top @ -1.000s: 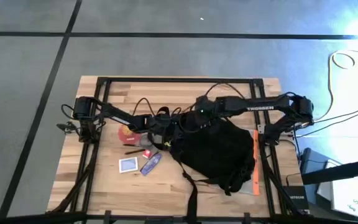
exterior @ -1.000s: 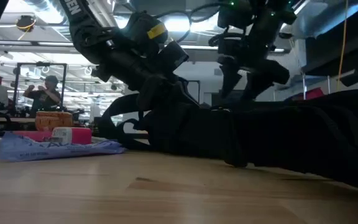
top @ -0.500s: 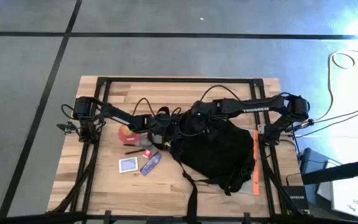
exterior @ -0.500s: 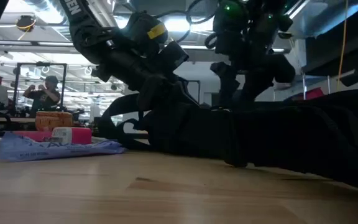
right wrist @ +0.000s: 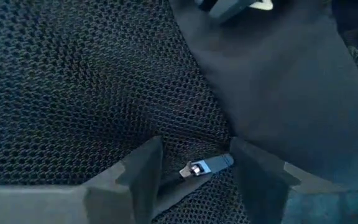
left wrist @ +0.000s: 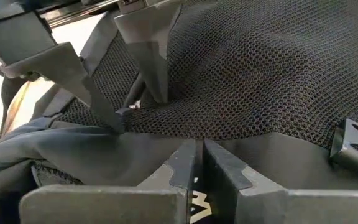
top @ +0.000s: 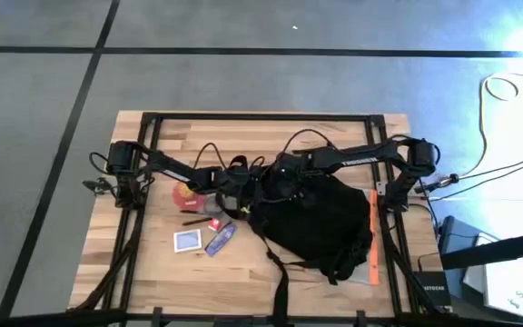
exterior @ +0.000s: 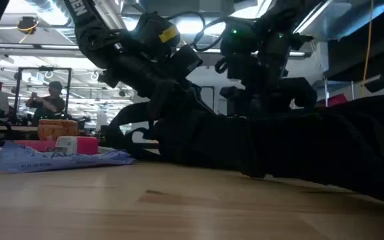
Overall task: Unpack backpack
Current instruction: Open the black backpack
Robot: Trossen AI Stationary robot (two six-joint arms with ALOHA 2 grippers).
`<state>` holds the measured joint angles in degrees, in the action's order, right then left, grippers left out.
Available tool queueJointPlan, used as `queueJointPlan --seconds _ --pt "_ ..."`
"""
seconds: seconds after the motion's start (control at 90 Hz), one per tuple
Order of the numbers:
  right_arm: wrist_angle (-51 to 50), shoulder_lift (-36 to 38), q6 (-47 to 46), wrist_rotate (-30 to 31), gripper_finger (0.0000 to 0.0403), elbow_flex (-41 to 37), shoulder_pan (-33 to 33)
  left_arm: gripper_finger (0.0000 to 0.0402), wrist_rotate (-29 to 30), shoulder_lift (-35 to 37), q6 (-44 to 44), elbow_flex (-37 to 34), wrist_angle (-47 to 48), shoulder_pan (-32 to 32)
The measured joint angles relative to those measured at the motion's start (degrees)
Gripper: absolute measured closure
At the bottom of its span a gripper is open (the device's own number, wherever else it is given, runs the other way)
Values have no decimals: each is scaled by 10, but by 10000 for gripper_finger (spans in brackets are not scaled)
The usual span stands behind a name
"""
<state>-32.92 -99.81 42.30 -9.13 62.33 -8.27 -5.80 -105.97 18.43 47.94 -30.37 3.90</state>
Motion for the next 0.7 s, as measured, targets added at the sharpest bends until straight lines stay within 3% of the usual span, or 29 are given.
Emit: queueJointPlan --seconds 0.478,0.7 --pt "-45 1 17 4 330 1 0 385 0 0 0 0 0 0" --pt "-89 1 21 32 349 34 0 385 0 0 0 0 1 0"
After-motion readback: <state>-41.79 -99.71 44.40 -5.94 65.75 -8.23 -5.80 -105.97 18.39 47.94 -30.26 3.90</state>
